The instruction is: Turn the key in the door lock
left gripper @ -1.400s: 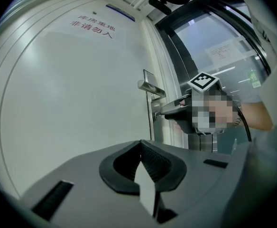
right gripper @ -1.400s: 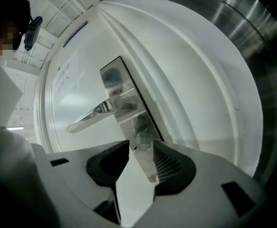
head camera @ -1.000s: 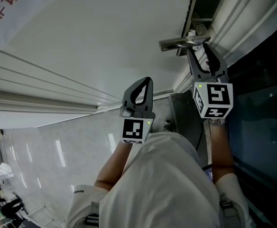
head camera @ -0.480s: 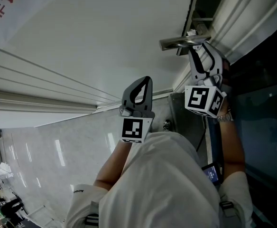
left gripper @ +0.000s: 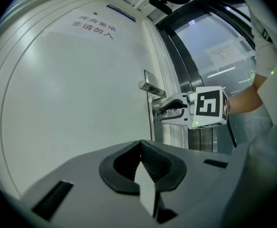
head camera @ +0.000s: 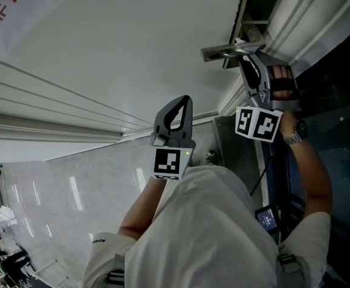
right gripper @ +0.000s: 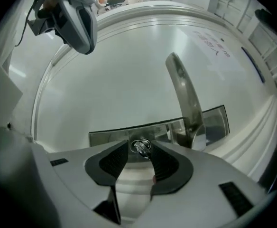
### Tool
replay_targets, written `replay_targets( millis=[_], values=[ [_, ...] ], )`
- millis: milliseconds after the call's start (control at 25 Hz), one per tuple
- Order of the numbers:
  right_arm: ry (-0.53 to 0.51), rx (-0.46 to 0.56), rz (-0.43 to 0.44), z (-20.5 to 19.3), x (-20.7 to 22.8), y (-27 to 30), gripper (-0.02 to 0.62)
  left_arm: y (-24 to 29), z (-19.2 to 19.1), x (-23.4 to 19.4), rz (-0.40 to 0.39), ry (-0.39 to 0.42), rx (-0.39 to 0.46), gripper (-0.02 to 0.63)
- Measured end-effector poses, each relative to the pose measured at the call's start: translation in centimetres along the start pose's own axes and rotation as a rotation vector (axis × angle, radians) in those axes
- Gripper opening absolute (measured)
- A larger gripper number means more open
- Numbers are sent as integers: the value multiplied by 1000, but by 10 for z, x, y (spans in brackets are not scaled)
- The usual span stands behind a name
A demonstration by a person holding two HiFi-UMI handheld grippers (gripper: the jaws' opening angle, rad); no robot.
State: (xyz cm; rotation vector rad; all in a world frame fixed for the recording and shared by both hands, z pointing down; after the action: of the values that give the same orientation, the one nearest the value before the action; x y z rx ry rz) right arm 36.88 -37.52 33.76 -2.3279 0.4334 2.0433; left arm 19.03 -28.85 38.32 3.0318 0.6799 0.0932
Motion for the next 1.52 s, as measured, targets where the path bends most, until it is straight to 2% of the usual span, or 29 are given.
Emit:
replay_targets(
  millis=[120, 320, 440, 760, 1080, 1400, 1520],
  values=[
    [-56, -1, -50, -1, -1, 0, 103, -1, 0, 0, -1, 1, -3, 9],
    [-150, -2, -88, -1, -4, 0, 87, -2, 0, 0, -5, 9, -7, 9],
    [-140, -9, -106, 0, -5, 1, 80, -2, 1, 2, -9, 6, -4, 9],
    [124, -39, -124, 3, -2, 0, 80, -1, 2, 6, -25, 1, 3, 9],
    [435, -65, -149, 6, 4, -1, 67, -1, 1, 8, -38, -2, 4, 8],
    [635, -61, -157, 4, 7, -1, 66, -4, 0, 7, -41, -3, 0, 9],
    [671, -64, -161, 4, 8, -1, 64, -5, 0, 6, -42, -4, 1, 9]
  ],
)
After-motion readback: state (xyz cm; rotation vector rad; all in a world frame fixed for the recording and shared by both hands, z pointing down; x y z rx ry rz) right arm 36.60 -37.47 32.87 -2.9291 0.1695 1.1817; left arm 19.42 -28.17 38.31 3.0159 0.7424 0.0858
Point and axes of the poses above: the fingertips, and each gripper's own axes: y forward along the fingers, x to its right, z out of its top, the point moved 8 cm from there along -y, backward along the fingers, and after that the axes turned 1 degree about z, right-handed, at the moved point
